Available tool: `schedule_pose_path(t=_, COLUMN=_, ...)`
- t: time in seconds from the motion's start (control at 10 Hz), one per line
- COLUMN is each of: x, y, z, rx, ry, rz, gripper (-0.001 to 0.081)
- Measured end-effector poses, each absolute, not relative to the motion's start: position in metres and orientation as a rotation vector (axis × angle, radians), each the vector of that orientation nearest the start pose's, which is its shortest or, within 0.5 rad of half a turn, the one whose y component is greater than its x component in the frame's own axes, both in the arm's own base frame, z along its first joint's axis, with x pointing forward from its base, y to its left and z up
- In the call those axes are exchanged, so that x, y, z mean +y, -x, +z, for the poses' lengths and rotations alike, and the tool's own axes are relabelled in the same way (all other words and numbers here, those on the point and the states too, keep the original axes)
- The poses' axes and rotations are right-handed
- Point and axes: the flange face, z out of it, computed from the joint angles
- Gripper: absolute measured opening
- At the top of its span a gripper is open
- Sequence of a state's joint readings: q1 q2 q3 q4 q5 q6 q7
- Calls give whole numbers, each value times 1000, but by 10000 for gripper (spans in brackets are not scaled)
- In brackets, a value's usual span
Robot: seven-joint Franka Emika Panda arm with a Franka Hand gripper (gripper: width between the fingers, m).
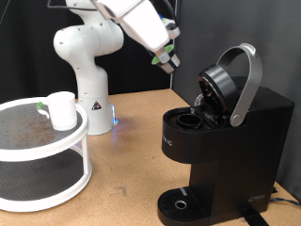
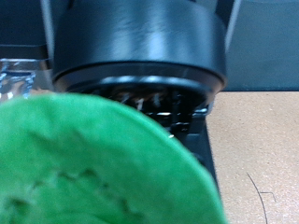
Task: Make a cup of coffee with the keurig machine
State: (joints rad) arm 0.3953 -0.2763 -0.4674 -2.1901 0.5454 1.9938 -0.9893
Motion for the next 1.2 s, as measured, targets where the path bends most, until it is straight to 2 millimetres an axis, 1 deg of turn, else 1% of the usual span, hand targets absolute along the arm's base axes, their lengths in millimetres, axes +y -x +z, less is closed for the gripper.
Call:
schedule_pose_path(t=0.3, x=0, y=-501, z=505, rx=-897, ry=2437, rz=-463, gripper=466)
schedule_pose_path(t=0.5, x=4, y=-504, z=507, rx=-923, ry=2439, rz=-490, gripper=466)
schedule_pose_path(t=0.7, x=4, y=-502, z=502, rx=-919, ry=2451, rz=-467, gripper=466)
schedule_pose_path(t=0.8, x=5, y=-502, z=493, rx=-923, ry=2482, rz=-449, gripper=466)
schedule_pose_path(t=1.0, x=13, y=-503, z=467, rx=-937, ry=2543, rz=-407, gripper=466)
schedule_pose_path(t=1.2, x=23, y=-505, z=444, rx=-946, ry=2565, rz=-377, gripper=466)
